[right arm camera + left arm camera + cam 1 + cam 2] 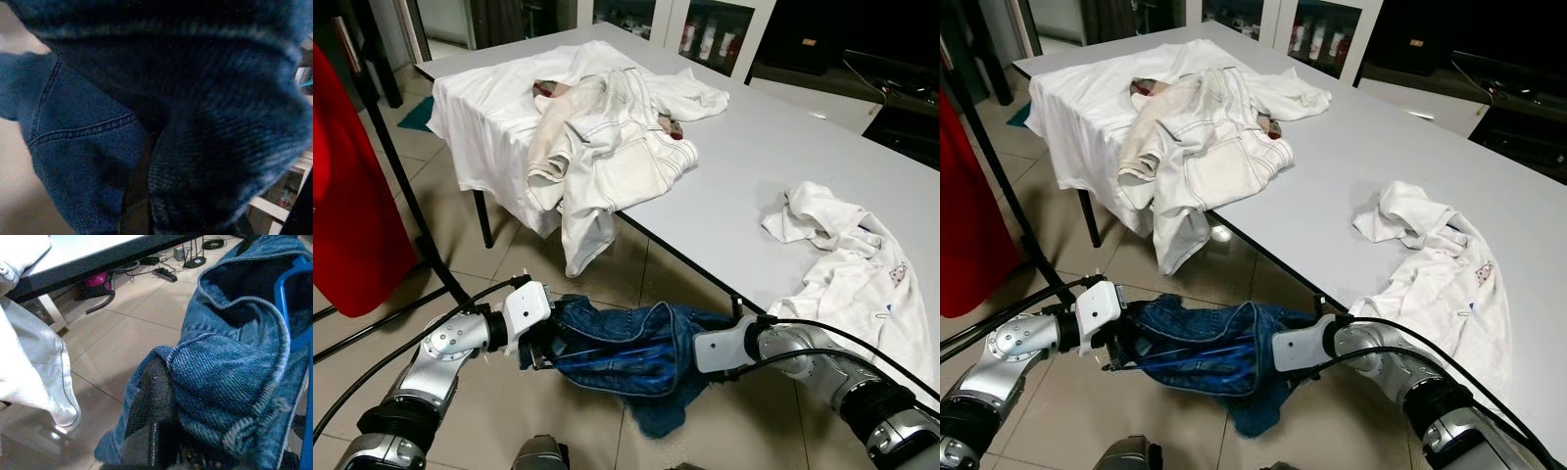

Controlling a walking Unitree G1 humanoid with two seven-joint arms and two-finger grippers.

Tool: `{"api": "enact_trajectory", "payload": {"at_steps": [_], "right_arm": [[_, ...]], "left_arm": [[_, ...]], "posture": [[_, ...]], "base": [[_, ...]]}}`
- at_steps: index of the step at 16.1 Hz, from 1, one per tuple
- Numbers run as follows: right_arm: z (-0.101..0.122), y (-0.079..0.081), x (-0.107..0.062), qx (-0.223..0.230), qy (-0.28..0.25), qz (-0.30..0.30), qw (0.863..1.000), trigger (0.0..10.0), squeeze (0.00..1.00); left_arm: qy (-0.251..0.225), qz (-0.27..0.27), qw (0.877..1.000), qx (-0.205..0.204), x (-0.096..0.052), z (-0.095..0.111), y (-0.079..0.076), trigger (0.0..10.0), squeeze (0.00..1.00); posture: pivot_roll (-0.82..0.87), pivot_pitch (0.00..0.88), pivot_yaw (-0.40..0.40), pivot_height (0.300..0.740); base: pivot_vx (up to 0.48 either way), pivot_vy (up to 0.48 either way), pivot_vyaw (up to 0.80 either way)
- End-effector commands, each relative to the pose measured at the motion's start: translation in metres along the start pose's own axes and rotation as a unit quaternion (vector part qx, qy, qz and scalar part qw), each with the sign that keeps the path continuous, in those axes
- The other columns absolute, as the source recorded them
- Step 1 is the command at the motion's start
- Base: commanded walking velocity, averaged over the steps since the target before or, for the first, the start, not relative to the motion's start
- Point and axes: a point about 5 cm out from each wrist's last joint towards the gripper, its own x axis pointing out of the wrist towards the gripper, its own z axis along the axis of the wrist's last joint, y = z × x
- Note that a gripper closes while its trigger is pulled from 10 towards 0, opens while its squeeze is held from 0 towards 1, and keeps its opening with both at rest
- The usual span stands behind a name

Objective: Hang hanger

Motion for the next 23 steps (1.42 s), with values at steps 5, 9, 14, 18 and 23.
{"api": "enact_trajectory", "payload": {"at_steps": [5, 9, 14, 18, 23], "right_arm": [[-0.031, -0.008, -0.019, 0.004, 0.068, -0.006, 0.998, 0.0, 0.00], [-0.017, -0.012, -0.031, 0.069, -0.060, 0.008, 0.996, 0.0, 0.00], [-0.021, -0.009, -0.037, 0.040, -0.063, 0.041, 0.996, 0.0, 0.00], [-0.027, -0.005, -0.038, 0.002, -0.035, 0.056, 0.998, 0.0, 0.00], [-0.034, -0.006, -0.036, 0.008, -0.001, 0.038, 0.999, 0.0, 0.00]], "left_arm": [[0.050, -0.016, 0.999, -0.001, -0.017, -0.019, -0.011, 0.0, 0.00], [0.094, -0.031, 0.995, -0.008, -0.032, -0.040, -0.029, 0.0, 0.00], [0.101, -0.040, 0.994, -0.001, -0.033, -0.043, -0.033, 0.0, 0.00], [0.093, -0.032, 0.995, 0.006, -0.034, -0.038, -0.027, 0.0, 0.00], [0.091, -0.025, 0.995, 0.011, -0.038, -0.035, -0.019, 0.0, 0.00]], "posture": [[0.16, 0.012, -0.096, 0.710], [0.17, 0.007, -0.101, 0.710], [0.17, 0.001, -0.106, 0.710], [0.17, 0.009, -0.107, 0.710], [0.17, 0.012, -0.101, 0.710]], "base": [[0.000, 0.000, 0.00], [0.000, 0.000, 0.00], [0.000, 0.000, 0.00], [0.000, 0.000, 0.00], [0.000, 0.000, 0.00]]}}
